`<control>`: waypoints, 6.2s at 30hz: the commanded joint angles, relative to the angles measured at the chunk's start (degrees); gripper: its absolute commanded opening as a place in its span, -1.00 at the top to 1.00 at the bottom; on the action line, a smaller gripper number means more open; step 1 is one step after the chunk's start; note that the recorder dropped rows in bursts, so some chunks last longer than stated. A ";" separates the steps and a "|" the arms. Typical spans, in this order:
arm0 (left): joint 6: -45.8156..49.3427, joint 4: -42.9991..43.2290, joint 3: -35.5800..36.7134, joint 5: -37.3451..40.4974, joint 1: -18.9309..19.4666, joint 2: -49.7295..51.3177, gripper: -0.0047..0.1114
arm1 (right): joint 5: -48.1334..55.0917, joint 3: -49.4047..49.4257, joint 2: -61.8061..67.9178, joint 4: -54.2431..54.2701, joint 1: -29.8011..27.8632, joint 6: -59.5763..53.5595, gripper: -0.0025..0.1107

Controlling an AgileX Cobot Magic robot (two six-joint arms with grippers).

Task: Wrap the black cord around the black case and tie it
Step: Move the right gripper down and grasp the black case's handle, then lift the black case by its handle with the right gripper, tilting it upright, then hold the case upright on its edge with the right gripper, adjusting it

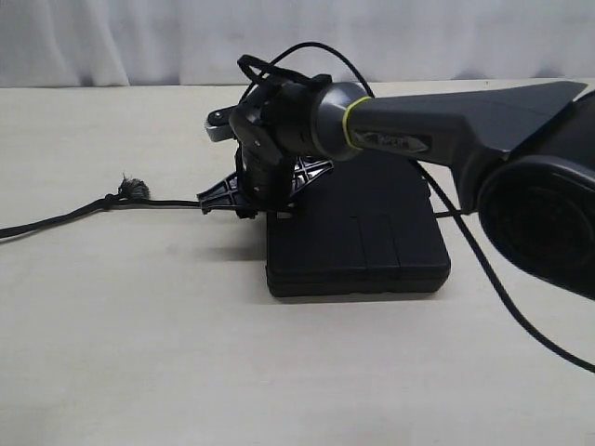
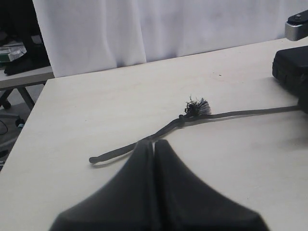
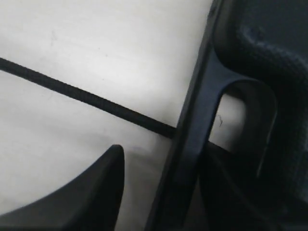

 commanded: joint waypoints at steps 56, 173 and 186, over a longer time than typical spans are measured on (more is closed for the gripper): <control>-0.07 -0.48 0.10 -0.73 -0.41 -0.18 0.92 | 17.66 13.14 -20.95 77.03 -33.34 -51.26 0.88; -0.07 -0.48 0.10 -0.73 -0.41 -0.18 0.92 | 17.76 3.45 -25.23 25.63 -27.15 -37.42 0.30; -0.07 -0.48 0.10 -0.73 -0.41 -0.18 0.92 | 17.77 3.45 -26.77 25.63 -27.15 -37.42 0.30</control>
